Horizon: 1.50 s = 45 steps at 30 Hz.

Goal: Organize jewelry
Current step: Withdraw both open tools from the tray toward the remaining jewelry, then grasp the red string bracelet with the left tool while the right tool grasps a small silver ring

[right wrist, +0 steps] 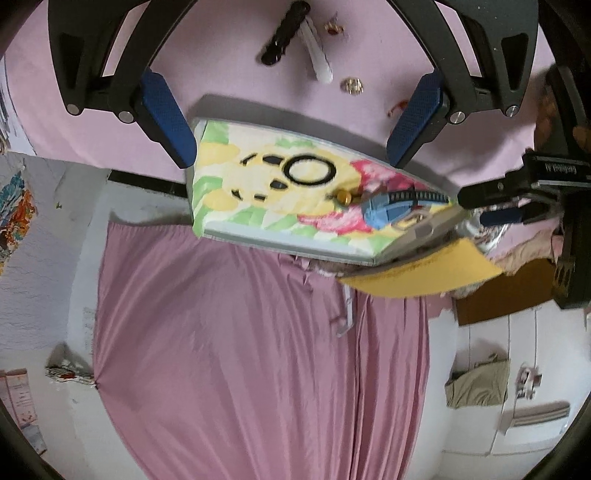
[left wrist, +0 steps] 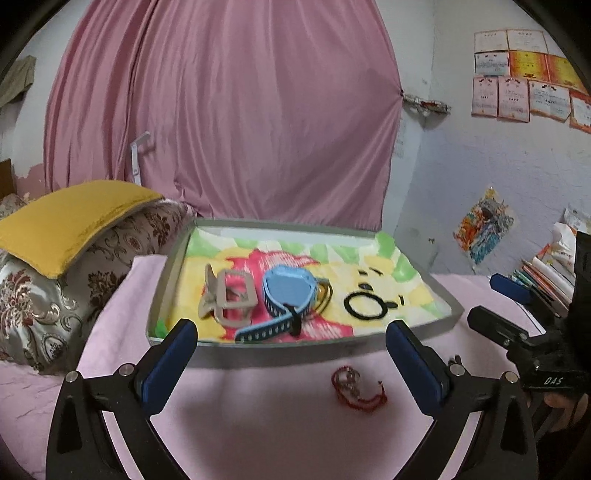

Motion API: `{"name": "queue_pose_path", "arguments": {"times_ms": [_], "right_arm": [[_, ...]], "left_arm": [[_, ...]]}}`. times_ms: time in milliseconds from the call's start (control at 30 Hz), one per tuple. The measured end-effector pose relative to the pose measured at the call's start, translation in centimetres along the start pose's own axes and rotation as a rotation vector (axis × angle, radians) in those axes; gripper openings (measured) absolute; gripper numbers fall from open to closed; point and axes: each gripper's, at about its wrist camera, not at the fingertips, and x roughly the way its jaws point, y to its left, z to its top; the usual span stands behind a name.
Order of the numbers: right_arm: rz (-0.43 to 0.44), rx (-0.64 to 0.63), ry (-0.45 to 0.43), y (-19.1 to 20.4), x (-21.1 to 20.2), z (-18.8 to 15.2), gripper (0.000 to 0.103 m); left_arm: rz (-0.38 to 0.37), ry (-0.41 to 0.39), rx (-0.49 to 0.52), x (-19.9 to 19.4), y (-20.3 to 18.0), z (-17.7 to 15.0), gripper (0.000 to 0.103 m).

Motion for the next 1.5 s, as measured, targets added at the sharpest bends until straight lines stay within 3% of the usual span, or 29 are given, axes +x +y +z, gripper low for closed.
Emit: {"name": "queue_pose_path", "arguments": {"times_ms": [500, 600, 700, 767, 867, 1033, 1233, 1500], "right_arm": [[0.085, -0.109, 0.201, 0.9, 1.9, -1.4, 0.101], [0.104, -0.112, 0.23, 1.0, 2.4, -1.6, 0.1], [0.117, -0.118, 0.261, 1.2, 3.1, -1.7, 0.086], [0.124, -0.12, 0.281, 1.3, 3.5, -1.8, 0.069], [0.131, -0.124, 0.3, 1.6, 3.8, -1.9, 0.051], [0.184, -0.111, 0.329, 2.2, 4.0, -2.2, 0.033], [0.198, -0.12, 0.362, 2.8, 4.4, -2.5, 0.027], [0.193, -0.155, 0.396, 3.3, 5.2, -2.5, 0.027]], "left_arm": [[-0.061, 0.227, -0.003, 1.9, 0.3, -1.8, 0.102], [-0.125, 0.268, -0.029, 2.5, 0.4, -2.1, 0.092], [-0.176, 0.318, -0.064, 3.3, 0.5, -2.5, 0.078], [-0.195, 0.335, -0.07, 3.7, 0.3, -2.7, 0.068], [-0.211, 0.357, -0.063, 4.1, -0.2, -3.0, 0.058], [-0.214, 0.375, -0.056, 4.5, -1.0, -3.0, 0.047], [-0.218, 0.405, -0.04, 5.1, -1.9, -2.8, 0.033], [-0.175, 0.425, 0.053, 5.4, -3.9, -2.7, 0.03]]}}
